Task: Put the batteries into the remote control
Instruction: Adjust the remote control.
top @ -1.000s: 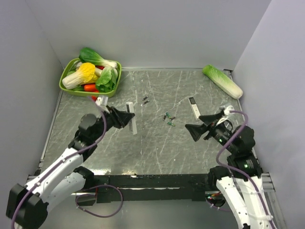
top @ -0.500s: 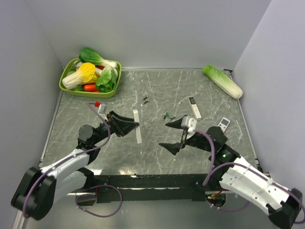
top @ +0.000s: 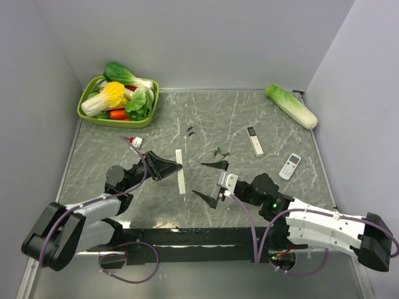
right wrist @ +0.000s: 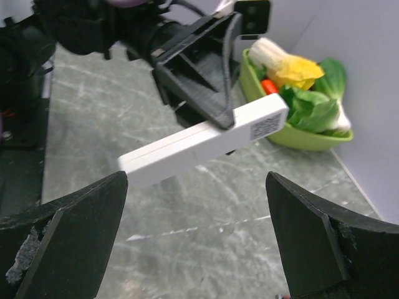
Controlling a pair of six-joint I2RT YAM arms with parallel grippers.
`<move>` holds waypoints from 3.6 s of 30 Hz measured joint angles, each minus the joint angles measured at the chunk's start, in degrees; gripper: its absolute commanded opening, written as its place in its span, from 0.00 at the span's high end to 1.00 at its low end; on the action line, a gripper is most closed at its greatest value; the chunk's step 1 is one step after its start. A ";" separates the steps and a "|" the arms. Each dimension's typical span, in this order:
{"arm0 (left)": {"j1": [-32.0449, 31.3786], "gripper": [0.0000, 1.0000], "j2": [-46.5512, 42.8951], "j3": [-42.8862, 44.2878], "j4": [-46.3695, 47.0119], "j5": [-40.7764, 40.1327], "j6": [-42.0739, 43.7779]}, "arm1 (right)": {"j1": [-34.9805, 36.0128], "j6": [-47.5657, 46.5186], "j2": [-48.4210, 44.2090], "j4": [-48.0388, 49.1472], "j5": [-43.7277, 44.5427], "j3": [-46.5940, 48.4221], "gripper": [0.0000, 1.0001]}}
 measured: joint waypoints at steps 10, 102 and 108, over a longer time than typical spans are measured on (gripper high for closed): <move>0.00 0.99 -15.56 -1.05 1.99 -1.75 6.23 | 3.39 4.31 8.76 10.97 2.51 -0.74 0.00; -15.72 0.99 -18.53 20.61 -51.63 -41.53 28.44 | 4.66 19.47 27.71 -21.94 30.82 27.98 0.41; -15.63 0.99 -19.87 17.16 -52.09 -43.85 27.47 | 3.32 22.93 22.38 -19.74 25.07 22.53 0.14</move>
